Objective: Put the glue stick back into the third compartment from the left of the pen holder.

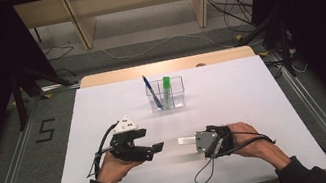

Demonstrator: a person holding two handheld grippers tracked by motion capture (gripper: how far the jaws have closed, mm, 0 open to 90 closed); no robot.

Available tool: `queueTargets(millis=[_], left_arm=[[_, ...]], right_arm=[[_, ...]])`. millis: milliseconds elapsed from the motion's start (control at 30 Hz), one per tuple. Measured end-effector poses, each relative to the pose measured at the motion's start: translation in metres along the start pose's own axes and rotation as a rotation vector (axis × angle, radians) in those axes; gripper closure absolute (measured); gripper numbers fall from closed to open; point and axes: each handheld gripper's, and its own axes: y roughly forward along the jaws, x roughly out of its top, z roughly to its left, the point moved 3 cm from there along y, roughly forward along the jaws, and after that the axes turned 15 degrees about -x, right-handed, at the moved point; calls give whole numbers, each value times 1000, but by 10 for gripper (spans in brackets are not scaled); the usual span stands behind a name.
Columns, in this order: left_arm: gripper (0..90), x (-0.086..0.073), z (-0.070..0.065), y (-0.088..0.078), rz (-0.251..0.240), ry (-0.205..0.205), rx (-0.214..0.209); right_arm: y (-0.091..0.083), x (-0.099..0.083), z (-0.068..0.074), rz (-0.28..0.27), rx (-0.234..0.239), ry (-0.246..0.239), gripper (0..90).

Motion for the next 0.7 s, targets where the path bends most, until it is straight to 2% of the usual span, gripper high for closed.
queueTargets(millis=[133, 167, 200, 267, 333, 433, 533, 567, 633, 700], left_arm=[[191, 10, -1, 2, 42, 19, -29], [192, 12, -1, 3, 57, 22, -36], [192, 14, -2, 4, 75, 18, -47], [192, 17, -3, 7, 122, 17, -73], [190, 19, -3, 10, 150, 26, -81], [195, 23, -4, 14, 186, 24, -107], [201, 25, -4, 19, 230, 13, -129], [203, 25, -3, 21, 244, 12, -137], [209, 26, -3, 25, 280, 3, -160], [215, 26, -3, 29, 305, -10, -173]], right_arm=[[-5, 3, 4, -33, -59, -84, 677], [-5, 4, 6, -44, -70, -89, 677], [-6, 4, 7, -58, -78, -135, 677], [-7, 5, 11, -56, -86, -147, 677], [-7, 5, 15, -71, -116, -197, 677], [-7, 7, 19, -104, -166, -249, 677], [-8, 10, 22, -138, -189, -276, 677], [-8, 10, 21, -140, -207, -305, 677], [-9, 11, 23, -149, -214, -311, 677], [-9, 12, 24, -157, -231, -348, 677]])
